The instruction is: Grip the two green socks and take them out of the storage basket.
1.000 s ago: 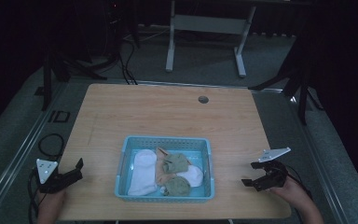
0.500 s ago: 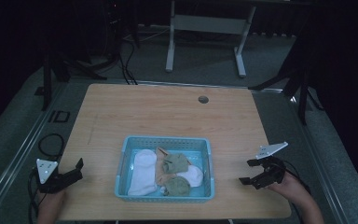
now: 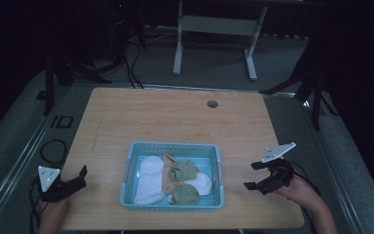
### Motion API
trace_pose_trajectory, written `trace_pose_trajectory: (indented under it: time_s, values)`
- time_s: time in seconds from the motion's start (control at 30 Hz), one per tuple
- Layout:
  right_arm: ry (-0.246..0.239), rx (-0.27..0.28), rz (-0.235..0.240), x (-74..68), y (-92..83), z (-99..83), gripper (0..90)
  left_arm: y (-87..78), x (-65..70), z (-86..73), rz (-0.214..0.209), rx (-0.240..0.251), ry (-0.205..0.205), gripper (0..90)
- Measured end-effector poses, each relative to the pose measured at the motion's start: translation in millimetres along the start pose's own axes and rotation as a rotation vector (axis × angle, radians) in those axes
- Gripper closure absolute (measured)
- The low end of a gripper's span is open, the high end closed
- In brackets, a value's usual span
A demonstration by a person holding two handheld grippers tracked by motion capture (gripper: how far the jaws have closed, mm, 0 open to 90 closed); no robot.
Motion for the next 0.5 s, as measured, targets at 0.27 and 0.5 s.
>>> trace_pose_trajectory:
  time_s: [0.27, 0.5]
  values:
    - [-0.059, 0.007, 0.023, -13.5, 0.9, 22.7, 16.2, 0.1, 0.3, 0.0, -0.004, 0.000, 0.000, 0.4]
    - [-0.116, 0.009, 0.048, -28.4, 3.7, 40.6, 18.2, 0.7, 0.3, 0.1, 0.000, -0.001, -0.001, 0.4]
Point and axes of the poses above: each handheld gripper's, and its own axes: y roughly forward along the jaws, z roughly out of its top, x roughly to its right, the point moved 9 cm from there along y, roughly forward along the jaws, and after that the axes turned 5 degrees about y, right-handed, at the moved point
